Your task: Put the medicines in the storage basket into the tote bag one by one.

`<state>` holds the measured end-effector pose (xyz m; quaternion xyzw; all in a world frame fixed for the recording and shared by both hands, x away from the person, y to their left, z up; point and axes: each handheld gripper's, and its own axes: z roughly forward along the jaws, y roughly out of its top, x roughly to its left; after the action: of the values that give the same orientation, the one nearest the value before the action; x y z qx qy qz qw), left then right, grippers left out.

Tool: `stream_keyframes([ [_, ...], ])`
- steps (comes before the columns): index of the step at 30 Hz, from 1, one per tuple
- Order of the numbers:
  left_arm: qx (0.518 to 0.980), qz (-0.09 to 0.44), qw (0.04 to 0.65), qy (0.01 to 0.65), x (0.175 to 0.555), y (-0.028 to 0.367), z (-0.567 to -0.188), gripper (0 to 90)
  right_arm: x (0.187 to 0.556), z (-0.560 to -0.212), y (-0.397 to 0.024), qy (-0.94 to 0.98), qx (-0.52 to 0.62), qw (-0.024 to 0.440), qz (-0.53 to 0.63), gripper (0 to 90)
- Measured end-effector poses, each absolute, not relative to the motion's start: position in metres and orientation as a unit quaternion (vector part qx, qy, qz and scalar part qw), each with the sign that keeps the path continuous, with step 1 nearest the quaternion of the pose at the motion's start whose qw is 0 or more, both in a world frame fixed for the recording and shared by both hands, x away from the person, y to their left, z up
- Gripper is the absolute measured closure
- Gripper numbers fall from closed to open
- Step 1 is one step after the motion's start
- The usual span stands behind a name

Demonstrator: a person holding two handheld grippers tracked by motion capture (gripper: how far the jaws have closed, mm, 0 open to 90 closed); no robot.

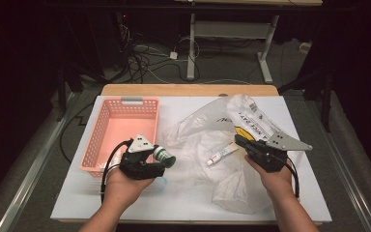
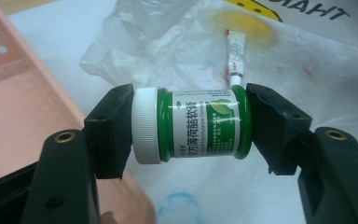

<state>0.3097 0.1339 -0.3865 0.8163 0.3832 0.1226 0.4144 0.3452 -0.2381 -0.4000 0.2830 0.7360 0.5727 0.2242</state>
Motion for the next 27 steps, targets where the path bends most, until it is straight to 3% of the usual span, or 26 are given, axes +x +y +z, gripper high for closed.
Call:
stream_keyframes([
  [27, 0.825, 0.11, 0.427, 0.353, 0.312, 0.074, -0.42, 35.0, 0.344, -0.4, -0.237, 0.737, 0.281, 0.222, 0.574, 90.0],
])
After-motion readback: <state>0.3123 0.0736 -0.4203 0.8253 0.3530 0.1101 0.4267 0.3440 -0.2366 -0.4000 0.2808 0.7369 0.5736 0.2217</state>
